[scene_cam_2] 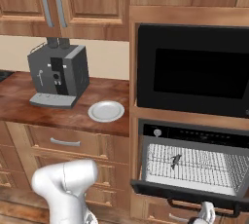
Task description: Take the fish from the oven and place it on the plate on the counter.
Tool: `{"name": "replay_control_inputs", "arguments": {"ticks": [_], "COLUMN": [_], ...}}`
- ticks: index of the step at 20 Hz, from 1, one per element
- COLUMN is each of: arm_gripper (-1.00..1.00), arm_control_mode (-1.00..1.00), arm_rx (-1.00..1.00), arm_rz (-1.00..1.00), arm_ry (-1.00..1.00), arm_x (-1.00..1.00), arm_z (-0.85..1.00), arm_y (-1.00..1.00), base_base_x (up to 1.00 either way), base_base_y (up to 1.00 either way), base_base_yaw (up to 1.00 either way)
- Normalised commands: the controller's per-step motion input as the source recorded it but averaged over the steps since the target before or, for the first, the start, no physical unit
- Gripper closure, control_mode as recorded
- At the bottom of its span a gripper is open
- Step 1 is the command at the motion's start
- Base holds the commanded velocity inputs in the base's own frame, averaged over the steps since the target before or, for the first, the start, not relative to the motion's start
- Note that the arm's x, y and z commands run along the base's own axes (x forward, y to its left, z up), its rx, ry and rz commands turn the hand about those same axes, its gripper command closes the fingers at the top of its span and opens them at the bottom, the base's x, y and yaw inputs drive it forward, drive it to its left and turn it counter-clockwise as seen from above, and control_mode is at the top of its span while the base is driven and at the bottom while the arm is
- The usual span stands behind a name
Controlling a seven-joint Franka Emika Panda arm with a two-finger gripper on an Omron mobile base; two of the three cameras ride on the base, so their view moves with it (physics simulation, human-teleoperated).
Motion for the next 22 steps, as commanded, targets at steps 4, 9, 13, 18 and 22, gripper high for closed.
{"name": "replay_control_inputs", "arguments": {"ticks": [4,9,13,18,22], "arm_gripper": [1.00,1.00,1.00,1.00,1.00], "arm_control_mode": [-1.00,-1.00,-1.00,-1.00,-1.00], "arm_rx": [0.00,0.00,0.00,0.00,0.00], "arm_rz": [0.00,0.00,0.00,0.01,0.02], "arm_ry": [0.00,0.00,0.00,-0.03,-0.07], "arm_x": [-0.71,-0.63,-0.60,-0.65,-0.48], "arm_z": [-0.91,-0.84,-0.72,-0.17,0.31], "arm_y": [-0.06,-0.05,-0.02,0.00,0.00], "base_base_x": [0.00,0.00,0.00,0.00,0.00], "base_base_y": [0.00,0.00,0.00,0.00,0.00], "base_base_yaw": [0.00,0.00,0.00,0.00,0.00]}}
